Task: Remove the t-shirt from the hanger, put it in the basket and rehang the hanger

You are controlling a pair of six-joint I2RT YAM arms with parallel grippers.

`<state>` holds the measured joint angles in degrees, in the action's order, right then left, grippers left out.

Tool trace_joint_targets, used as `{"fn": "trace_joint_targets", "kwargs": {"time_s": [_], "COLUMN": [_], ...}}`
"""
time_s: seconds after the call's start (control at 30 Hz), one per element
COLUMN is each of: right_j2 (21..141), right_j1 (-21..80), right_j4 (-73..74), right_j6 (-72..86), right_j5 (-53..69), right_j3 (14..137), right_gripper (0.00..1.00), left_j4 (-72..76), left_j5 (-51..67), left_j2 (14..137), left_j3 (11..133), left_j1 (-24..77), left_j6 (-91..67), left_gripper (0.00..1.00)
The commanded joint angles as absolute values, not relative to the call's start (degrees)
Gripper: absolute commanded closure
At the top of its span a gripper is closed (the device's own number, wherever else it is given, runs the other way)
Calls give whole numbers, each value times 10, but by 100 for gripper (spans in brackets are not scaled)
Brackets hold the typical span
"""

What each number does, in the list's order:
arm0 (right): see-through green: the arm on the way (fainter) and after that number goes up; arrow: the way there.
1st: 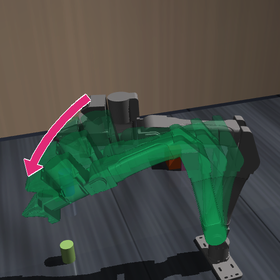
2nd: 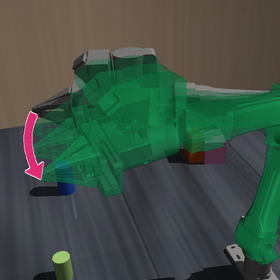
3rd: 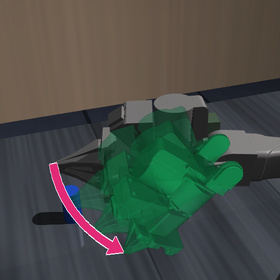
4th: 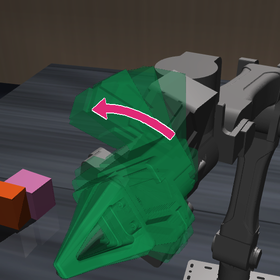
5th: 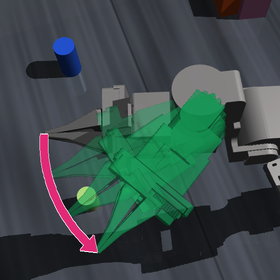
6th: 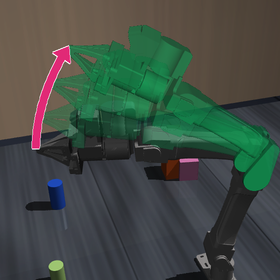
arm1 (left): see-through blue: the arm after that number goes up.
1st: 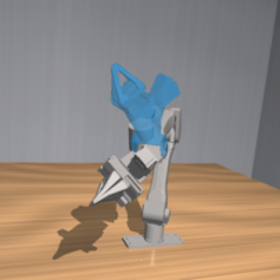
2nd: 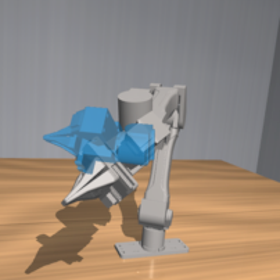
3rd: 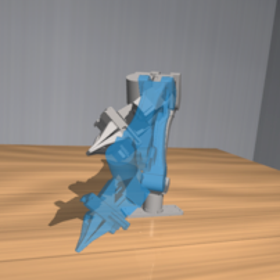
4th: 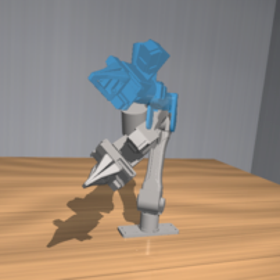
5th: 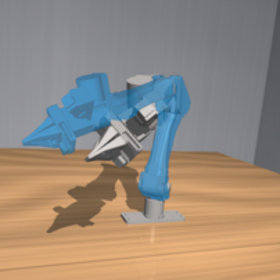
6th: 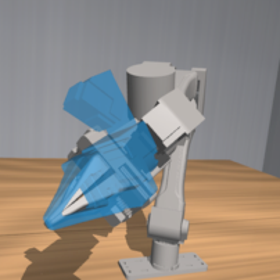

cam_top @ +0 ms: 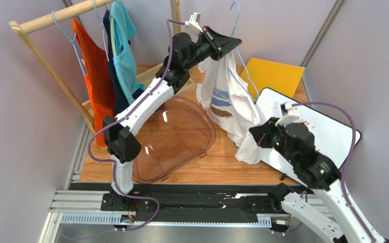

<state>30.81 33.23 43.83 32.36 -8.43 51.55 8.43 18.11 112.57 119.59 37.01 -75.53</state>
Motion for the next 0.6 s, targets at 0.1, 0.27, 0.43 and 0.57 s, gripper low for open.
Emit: {"fn": "trace_joint_targets", "kwargs": {"time_s": [0.1,0.27,0.43,0.57], "right_j2": [454,434,302,338], "right_j1": [333,332,332,333], "right_j4": [418,517,449,491], "right_j6": [264,315,273,173], "right_j5": [-117,-205,-164,-93], "right_j3": [656,685,600,658], "right_gripper": [63,10,0,2], "left_j4": [42,7,3,-13], "left_j5": [207,198,201,204], "left_j2": [1063,1056,1055,1055], "left_j3": [1197,1215,1219,1219], "left_j1": [367,367,369,375], "left_j6": [-666,-627,-603,-584], "left_gripper": [100,100,100,100]}}
